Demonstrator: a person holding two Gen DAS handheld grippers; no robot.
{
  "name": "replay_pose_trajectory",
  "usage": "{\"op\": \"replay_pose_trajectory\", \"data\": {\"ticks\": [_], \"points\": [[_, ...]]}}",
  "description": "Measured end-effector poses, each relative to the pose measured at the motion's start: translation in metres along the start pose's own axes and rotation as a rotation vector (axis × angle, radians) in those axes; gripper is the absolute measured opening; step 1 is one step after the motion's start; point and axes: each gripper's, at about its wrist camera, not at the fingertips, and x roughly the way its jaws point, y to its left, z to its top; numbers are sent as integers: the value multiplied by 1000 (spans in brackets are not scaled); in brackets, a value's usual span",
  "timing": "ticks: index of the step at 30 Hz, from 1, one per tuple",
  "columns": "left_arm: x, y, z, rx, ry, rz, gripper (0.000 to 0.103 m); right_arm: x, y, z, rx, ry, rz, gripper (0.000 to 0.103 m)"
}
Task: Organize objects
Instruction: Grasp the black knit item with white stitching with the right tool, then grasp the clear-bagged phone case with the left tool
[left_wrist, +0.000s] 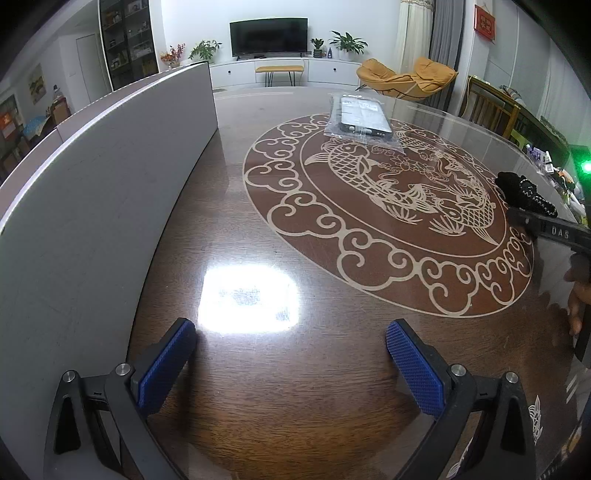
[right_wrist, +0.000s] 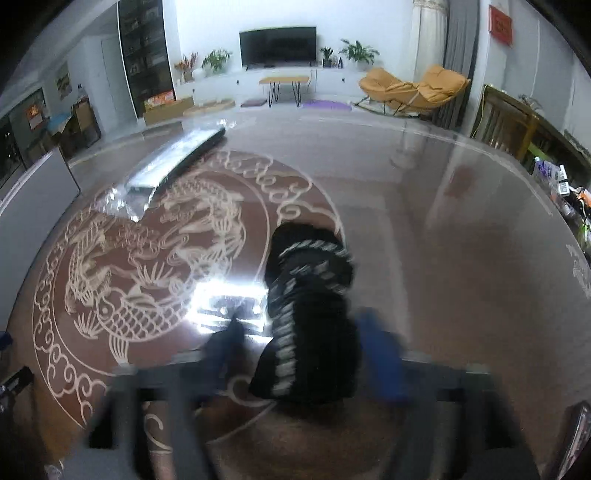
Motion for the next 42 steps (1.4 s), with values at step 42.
{"op": "replay_pose_trajectory", "data": {"ticks": [42], "points": [[175, -87, 247, 128, 13, -91, 74, 9, 2, -5, -2, 6, 36, 100]]}}
